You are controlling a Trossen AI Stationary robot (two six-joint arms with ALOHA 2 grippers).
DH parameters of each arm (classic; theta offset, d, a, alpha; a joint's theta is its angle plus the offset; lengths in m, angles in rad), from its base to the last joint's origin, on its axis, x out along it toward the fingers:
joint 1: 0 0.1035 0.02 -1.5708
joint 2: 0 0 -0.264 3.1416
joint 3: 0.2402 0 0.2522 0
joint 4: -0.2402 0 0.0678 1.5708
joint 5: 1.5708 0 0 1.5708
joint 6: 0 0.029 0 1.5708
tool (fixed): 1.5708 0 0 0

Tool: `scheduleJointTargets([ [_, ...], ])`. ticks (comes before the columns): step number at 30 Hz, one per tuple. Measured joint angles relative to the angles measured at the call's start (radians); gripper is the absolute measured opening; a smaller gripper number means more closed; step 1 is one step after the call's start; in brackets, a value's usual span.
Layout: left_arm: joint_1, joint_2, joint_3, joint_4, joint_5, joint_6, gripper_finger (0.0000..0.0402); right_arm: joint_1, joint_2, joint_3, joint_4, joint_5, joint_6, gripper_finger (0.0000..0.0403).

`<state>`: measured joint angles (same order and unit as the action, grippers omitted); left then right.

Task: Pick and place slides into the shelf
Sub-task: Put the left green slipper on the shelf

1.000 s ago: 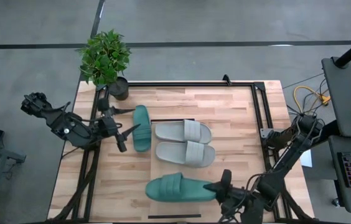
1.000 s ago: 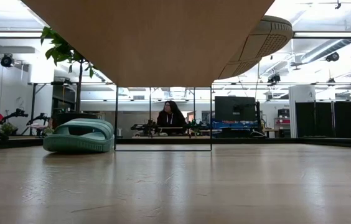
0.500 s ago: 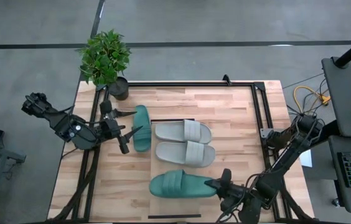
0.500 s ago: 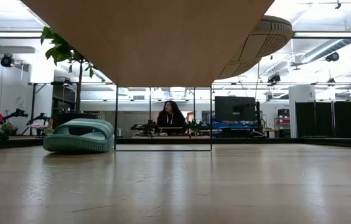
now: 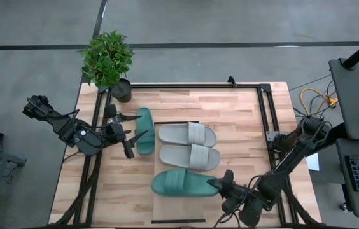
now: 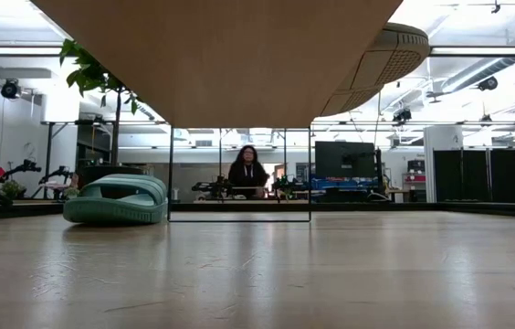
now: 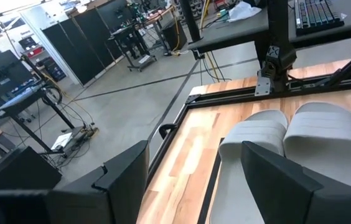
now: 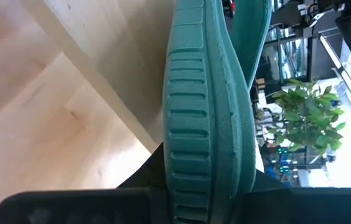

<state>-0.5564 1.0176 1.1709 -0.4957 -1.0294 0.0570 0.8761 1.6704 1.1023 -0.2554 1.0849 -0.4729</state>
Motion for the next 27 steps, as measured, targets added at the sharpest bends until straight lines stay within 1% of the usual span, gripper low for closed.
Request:
scheduleJointTargets([
  [9,0.000,0.000,0.000,0.000,0.000,0.000,0.0238,-0.011,0.000,-0.001,-0.001,-0.011,-0.046,0.0051],
  [14,0.000,0.000,-0.001,0.000,0.000,0.000,0.0238,-0.018,0.000,-0.001,-0.002,-0.012,-0.101,0.0051],
  [27,0.000,0.000,-0.015,0.000,0.001,-0.001,0.0238,-0.063,0.000,-0.001,0.006,-0.028,-0.102,0.0051],
])
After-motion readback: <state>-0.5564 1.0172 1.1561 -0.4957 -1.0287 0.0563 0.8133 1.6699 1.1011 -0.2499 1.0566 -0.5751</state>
